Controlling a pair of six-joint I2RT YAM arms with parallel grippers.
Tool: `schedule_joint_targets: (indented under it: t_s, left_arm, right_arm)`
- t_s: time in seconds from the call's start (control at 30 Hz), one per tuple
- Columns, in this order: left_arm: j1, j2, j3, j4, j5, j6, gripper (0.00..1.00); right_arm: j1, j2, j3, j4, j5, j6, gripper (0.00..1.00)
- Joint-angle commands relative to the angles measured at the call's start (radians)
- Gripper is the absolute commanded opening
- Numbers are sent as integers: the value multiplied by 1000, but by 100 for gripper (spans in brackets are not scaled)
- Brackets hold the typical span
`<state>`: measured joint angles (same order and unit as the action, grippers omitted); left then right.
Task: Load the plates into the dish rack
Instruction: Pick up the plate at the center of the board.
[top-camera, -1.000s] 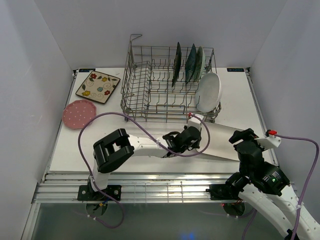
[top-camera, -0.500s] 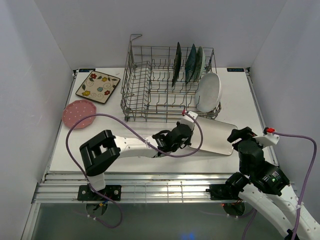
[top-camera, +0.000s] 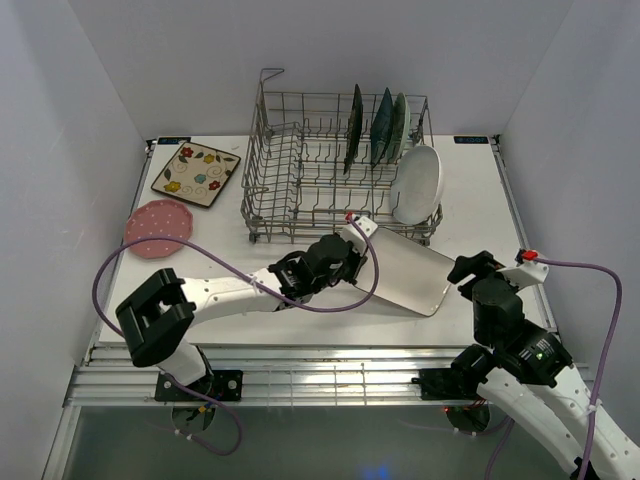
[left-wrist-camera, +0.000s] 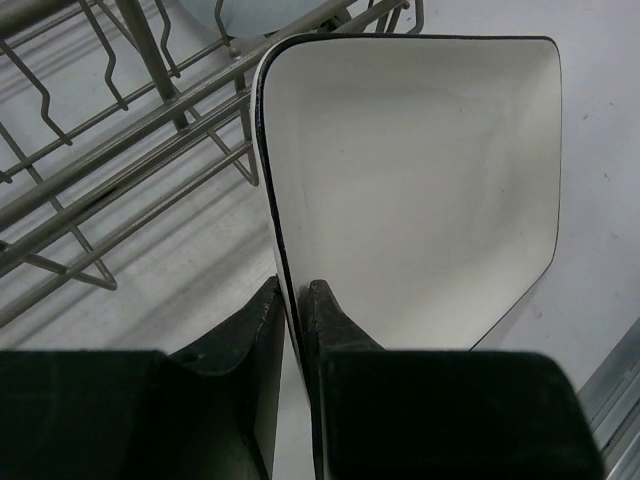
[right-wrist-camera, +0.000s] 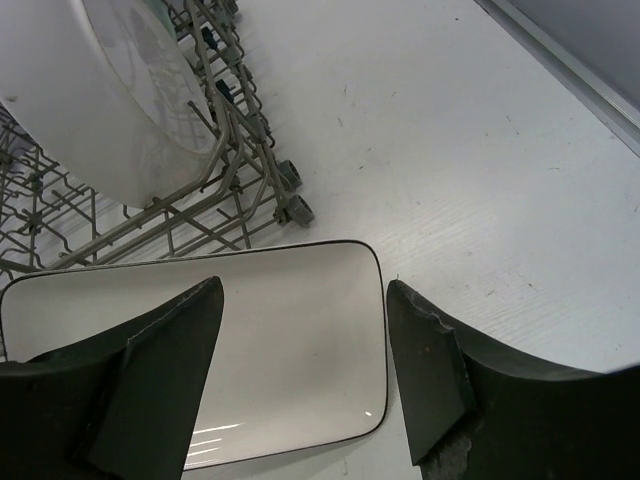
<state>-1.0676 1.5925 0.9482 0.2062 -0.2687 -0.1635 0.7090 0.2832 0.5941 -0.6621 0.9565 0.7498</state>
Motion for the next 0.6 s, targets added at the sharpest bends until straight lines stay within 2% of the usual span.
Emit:
schedule_joint_targets:
  t_s: [0.0, 0.3, 0.57]
  left_arm:
    - [24, -136, -20, 32, 109, 117, 0]
    - [63, -227, -43, -39, 195, 159, 0]
    - [127, -270, -25, -119, 319, 283, 0]
  right_arm:
    - [0, 17, -4, 76, -21, -50, 72]
    - [0, 45, -28, 222, -160, -208, 73]
    - [0, 80, -80, 395, -364, -360, 79]
